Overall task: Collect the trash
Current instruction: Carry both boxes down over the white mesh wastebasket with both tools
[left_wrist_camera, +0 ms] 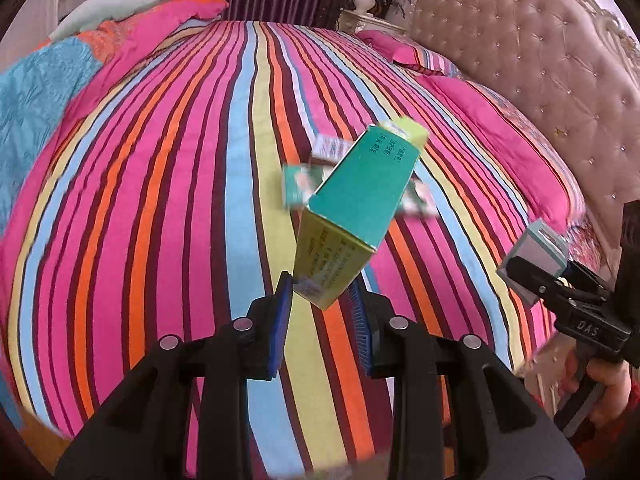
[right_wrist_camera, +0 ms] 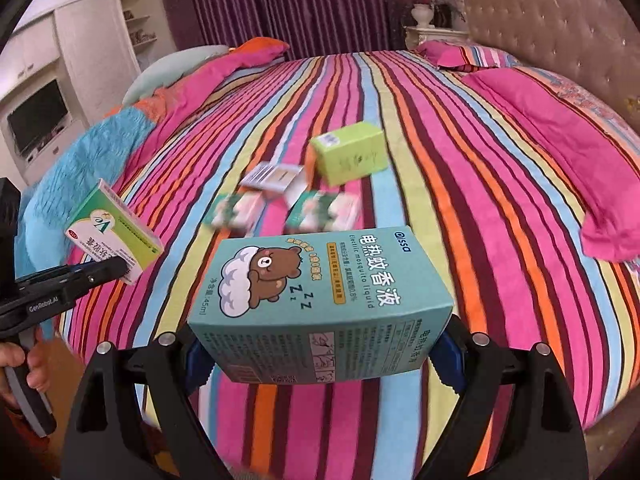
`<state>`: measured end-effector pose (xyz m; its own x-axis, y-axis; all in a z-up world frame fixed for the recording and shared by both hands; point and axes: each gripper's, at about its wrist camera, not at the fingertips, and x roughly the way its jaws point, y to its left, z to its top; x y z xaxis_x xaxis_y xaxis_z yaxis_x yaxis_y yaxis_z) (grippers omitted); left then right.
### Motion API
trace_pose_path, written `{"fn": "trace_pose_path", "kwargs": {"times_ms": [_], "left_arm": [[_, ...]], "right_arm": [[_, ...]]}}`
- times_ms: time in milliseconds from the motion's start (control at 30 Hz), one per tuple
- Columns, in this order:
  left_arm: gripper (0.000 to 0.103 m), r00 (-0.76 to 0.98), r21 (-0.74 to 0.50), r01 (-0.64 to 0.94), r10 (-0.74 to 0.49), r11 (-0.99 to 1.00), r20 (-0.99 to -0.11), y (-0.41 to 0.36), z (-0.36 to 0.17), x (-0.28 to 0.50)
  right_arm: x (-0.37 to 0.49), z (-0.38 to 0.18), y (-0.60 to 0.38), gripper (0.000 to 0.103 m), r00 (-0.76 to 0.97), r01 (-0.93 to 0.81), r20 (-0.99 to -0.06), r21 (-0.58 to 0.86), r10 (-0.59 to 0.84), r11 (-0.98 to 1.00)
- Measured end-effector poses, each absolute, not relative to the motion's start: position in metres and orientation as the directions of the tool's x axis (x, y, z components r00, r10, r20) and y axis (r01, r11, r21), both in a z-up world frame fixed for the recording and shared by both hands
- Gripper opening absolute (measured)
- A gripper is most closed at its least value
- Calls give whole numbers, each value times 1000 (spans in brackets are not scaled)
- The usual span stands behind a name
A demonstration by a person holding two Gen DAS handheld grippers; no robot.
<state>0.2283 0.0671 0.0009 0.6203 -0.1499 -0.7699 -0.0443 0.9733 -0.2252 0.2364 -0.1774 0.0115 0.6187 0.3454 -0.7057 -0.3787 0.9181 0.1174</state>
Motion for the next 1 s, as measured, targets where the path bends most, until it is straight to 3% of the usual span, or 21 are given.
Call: {"fn": "trace_pose_path", "kwargs": {"times_ms": [600,1000], "left_arm": [[29,546,-239,-2,-199,971,-814,35,-45,71],[29,433,-233,17,-217,972,-875,9,-92,25]], "right_arm": [[110,-16,-177,83,551,-404,-733,185,399,896],[66,-67,-173,83,433,-355,-826,211,360,911]]}}
